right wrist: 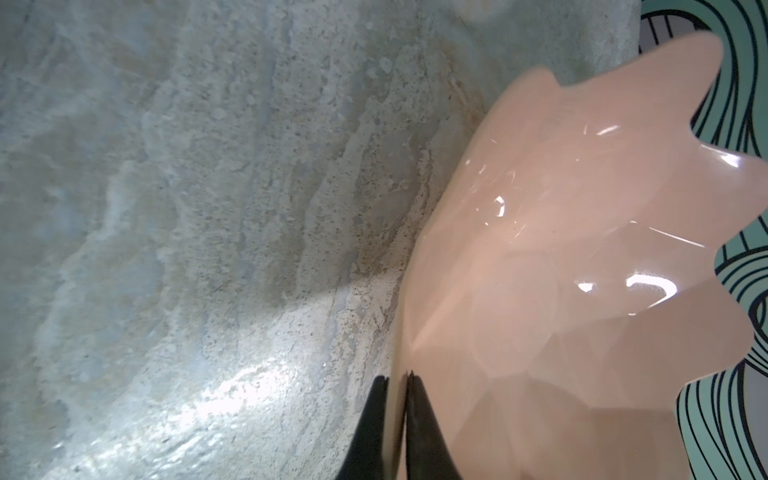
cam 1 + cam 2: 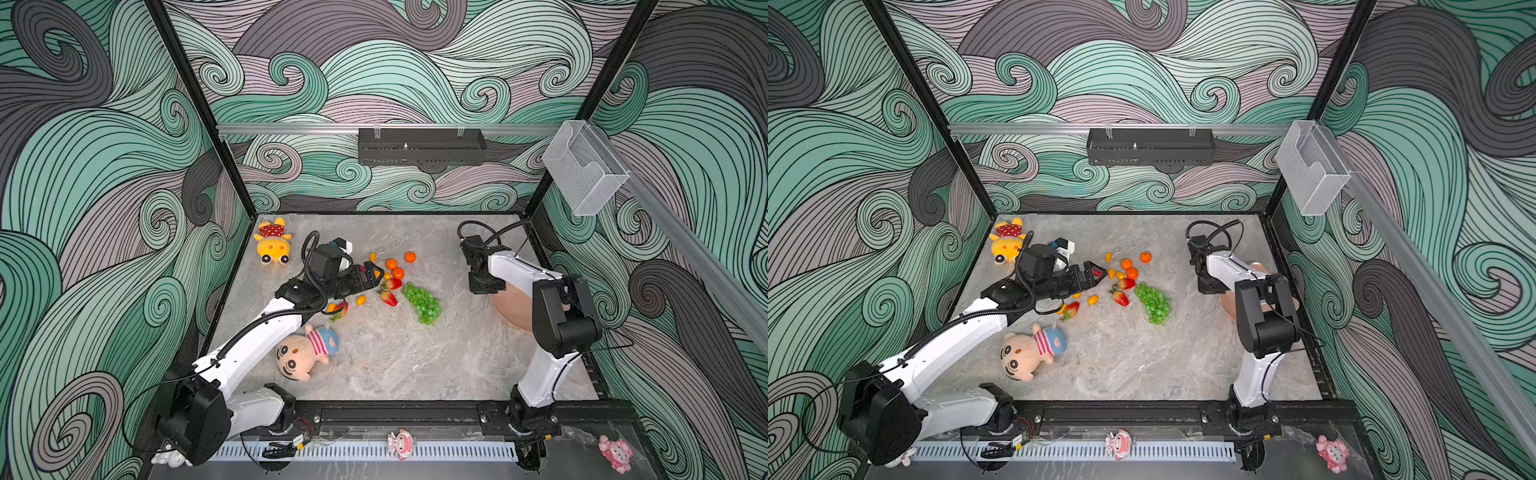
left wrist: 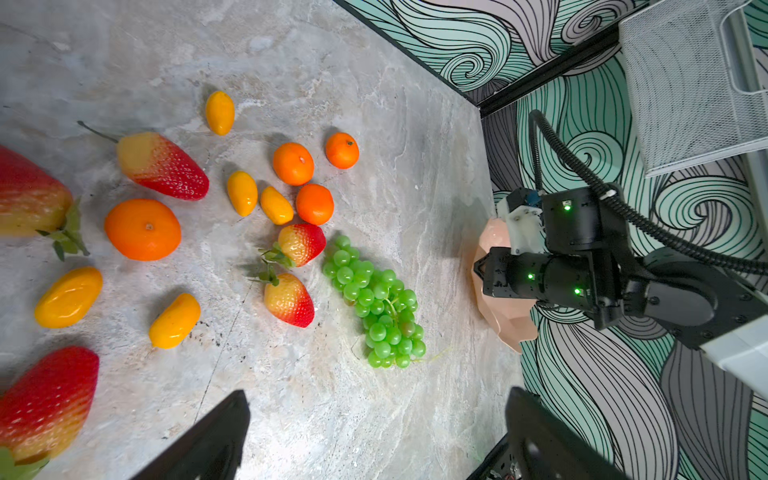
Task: Arrange fruit in a fruit bowl
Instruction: Place the fruit bowl at the middle-right of the table.
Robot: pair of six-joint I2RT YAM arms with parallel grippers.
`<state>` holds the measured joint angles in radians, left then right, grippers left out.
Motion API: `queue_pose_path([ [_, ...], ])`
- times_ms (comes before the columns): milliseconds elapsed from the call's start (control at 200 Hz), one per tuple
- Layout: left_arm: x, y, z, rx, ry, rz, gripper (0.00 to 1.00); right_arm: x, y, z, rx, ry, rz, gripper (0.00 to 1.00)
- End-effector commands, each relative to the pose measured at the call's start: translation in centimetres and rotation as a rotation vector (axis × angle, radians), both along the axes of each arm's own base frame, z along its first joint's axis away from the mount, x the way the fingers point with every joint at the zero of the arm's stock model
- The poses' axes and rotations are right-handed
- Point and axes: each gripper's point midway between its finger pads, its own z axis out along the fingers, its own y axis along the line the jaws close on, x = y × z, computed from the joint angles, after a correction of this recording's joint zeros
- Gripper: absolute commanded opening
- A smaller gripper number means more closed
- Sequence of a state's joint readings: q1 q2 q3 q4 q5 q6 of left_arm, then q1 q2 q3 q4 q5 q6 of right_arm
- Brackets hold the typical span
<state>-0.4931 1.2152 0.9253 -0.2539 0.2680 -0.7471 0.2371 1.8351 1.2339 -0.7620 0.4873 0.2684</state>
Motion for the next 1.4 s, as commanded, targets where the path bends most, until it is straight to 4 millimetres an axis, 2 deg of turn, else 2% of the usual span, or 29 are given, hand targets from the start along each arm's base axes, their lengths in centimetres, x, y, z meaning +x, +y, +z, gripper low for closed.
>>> queue_pose_path([
  [0,-0.2,1.0,-0.4,0.039,0.004,0.022,0.99,0.3,1.4,0.0,0.051,0.0,0.021,0.03],
  [60,-0.4,1.1,-0.7,0.05,0.011,0.019,0.99,0.3,1.9,0.0,0.061,0.0,0.036,0.0],
  [185,-0.7,1.8,-1.0,0.083,0.018,0.031,0.98,0.4,3.5,-0.1,0.082,-0.004,0.08,0.0],
  [385,-2.0,5.3,-2.0,0.208,0.026,0.136,0.99,0.6,7.2,-0.1,0.082,0.0,0.185,0.0],
  [680,-4.5,9.7,-2.8,0.3,-0.002,0.259,0.98,0.5,15.8,-0.2,0.085,0.004,0.395,0.0],
  [820,-5.2,10.6,-3.0,0.323,0.001,0.279,0.98,0.0,19.8,-0.4,0.07,0.016,0.499,0.0],
  [931,-5.6,11.1,-3.1,0.339,0.001,0.287,0.99,-0.4,22.0,-0.5,0.061,0.016,0.556,0.0],
  [1106,-5.7,11.0,-3.4,0.348,0.013,0.269,0.99,-0.3,23.1,-0.8,0.069,0.024,0.57,0.0],
  [1241,-5.7,10.2,-4.0,0.344,0.031,0.227,0.98,-0.1,23.5,-0.2,0.084,0.011,0.571,0.14],
  [1396,-5.4,8.3,-3.9,0.294,0.027,0.143,0.99,0.1,23.5,2.5,0.11,-0.046,0.57,0.26],
])
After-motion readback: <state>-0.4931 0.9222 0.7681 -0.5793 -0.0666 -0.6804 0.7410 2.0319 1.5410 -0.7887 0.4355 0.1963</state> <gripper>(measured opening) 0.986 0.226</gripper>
